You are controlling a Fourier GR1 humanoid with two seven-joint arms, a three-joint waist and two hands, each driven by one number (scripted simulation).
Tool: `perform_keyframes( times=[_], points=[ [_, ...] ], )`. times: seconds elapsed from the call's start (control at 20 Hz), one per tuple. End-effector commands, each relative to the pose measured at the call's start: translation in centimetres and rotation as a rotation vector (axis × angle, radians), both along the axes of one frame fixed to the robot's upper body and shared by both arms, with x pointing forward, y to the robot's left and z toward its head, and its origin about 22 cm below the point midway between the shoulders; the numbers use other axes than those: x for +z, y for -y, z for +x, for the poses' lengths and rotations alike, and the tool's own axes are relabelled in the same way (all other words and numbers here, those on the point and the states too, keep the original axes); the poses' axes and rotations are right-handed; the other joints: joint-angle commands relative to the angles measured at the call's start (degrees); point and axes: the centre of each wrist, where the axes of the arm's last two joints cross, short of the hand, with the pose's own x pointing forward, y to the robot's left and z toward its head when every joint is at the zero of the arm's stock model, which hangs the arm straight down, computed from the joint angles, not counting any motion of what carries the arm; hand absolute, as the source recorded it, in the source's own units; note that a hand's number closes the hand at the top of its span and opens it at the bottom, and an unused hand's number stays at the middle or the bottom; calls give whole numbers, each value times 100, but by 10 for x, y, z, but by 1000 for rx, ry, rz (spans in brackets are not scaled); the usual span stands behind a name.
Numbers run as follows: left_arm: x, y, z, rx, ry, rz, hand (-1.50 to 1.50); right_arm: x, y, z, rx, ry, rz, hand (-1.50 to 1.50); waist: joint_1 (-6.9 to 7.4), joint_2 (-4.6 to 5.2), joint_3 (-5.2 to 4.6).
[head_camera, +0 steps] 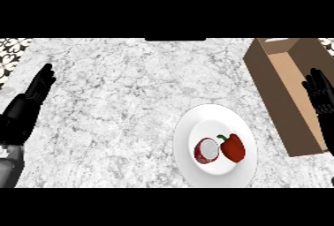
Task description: Pick the can from the plate and place it in the cardboard box
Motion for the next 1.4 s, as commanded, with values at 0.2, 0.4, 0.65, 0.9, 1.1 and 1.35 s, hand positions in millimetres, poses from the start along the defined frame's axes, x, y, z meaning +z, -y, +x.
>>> perform_keyframes(
  times=[0.2, 0.4, 0.65, 0.9, 1.1, 1.35],
  points=[
    [-15, 5, -8, 82, -132, -291, 0, -3, -54, 5, 275, -108, 189, -150, 32, -158, -85],
    [-42, -1, -28, 97, -217, -392, 0, -8, -44, -10, -111, 203, 143, -150, -102, -190, -82],
    [-31, -4, -42, 89, -197, -400, 0, -5, -75, -50, 139, 360, 70, -150, -86, -181, -87],
    [-21, -15, -32, 102, -226, -399, 0, 31, -57, -58, 240, 164, -294, -150, -127, -180, -109],
    [-24, -16, -34, 94, -219, -399, 0, 39, -57, -61, 219, -2, -615, -150, -52, -167, -137],
    [-23, -1, -29, 93, -209, -406, 0, 69, -83, -73, 229, -157, -824, -150, -29, -160, -122]
  ],
)
